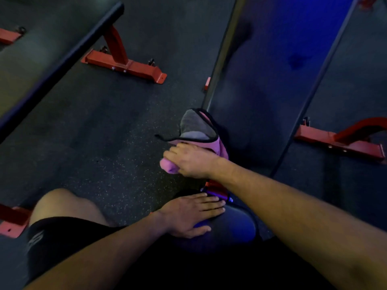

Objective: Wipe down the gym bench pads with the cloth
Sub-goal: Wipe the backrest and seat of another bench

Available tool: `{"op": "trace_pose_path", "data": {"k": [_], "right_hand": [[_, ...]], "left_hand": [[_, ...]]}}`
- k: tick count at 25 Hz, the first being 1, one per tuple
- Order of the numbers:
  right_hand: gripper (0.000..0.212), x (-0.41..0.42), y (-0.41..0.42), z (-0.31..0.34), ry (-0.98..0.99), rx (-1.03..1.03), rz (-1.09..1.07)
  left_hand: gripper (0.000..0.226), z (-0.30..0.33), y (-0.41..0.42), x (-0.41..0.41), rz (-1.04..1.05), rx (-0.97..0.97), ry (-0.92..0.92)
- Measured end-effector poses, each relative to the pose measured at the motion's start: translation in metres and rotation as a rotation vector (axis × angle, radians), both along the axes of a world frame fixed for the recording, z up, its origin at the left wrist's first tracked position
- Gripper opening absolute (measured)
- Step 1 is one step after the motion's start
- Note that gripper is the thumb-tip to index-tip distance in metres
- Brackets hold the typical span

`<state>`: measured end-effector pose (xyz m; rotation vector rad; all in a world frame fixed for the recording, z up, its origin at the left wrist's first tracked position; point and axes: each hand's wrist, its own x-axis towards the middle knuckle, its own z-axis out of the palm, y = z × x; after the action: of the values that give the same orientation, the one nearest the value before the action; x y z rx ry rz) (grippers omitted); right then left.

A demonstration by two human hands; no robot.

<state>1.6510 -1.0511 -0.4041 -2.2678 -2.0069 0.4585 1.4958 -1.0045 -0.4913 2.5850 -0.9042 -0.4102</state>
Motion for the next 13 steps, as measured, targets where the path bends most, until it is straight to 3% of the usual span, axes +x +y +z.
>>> {"op": "trace_pose_path", "data": {"k": [2, 6, 10, 13], "right_hand": [[0.036, 0.005, -0.013, 0.028, -0.049, 0.206, -0.126], [0.053, 0.037, -0.053, 0.067, -0.268, 0.418, -0.249], [0.040, 0.102, -0.097, 0.121, -0.459, 0.736, -0.464], [0.049, 0.134, -0.125, 0.146, -0.493, 0.791, -0.608]], "left_hand": [[0.066, 0.005, 0.002, 0.007, -0.015, -0.014, 0.026], [0.059, 0.012, 0.007, 0.029, -0.021, 0.013, -0.038], [0.038, 0.036, 0.037, 0.074, 0.115, -0.078, -0.358], [0.034, 0.076, 0.071, 0.125, 0.226, -0.095, -0.589]]}}
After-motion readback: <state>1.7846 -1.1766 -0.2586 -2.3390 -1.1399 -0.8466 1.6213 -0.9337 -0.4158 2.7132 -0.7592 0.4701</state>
